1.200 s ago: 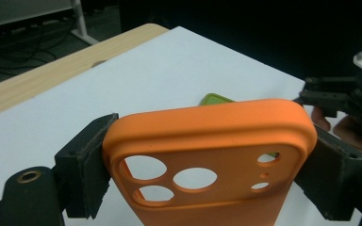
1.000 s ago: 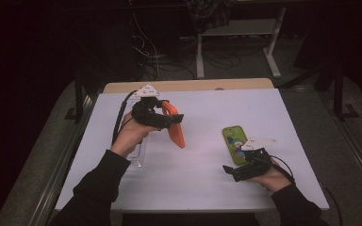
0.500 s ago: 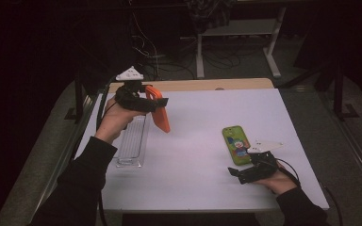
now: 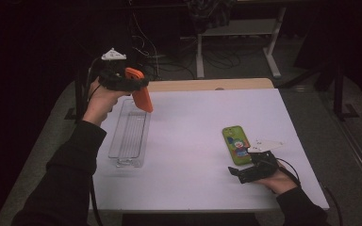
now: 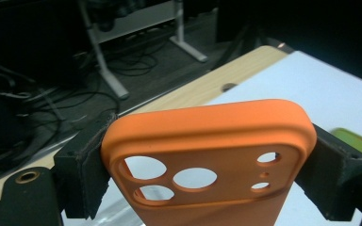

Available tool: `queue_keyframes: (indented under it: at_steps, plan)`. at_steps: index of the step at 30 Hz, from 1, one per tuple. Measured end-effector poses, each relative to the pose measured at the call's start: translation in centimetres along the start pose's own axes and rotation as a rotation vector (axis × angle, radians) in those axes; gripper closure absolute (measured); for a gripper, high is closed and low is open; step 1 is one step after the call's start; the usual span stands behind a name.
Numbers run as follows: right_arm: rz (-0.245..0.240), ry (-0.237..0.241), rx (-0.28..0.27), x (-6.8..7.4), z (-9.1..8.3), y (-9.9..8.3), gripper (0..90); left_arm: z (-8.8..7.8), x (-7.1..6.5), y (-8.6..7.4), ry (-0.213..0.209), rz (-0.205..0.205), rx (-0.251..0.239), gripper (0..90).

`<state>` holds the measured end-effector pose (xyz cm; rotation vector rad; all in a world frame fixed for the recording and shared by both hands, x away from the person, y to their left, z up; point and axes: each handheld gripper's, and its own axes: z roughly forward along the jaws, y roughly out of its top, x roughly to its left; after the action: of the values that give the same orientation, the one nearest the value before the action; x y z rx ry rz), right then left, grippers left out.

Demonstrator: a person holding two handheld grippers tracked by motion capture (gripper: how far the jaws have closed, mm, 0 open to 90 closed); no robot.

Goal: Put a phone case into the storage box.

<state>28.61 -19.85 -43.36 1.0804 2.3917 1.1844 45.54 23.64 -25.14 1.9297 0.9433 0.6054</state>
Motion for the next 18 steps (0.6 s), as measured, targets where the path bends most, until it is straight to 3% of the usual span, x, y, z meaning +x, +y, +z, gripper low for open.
queue_keyframes:
  at_steps: [8, 13, 18]
  plan:
    - [-0.002, 0.004, 0.003, 0.0, 0.0, 0.0, 0.0, 2.1, 2.1, -0.5, 0.129, -0.04, 0.042, 15.0]
    - [-0.005, 0.005, -0.001, 0.0, -0.1, 0.1, 0.0, 4.0, 2.8, -1.3, 0.184, -0.079, 0.072, 14.9]
    - [0.001, 0.006, -0.006, 0.0, -0.2, 0.1, 0.0, 5.7, 3.3, -2.3, 0.241, -0.078, 0.125, 14.7]
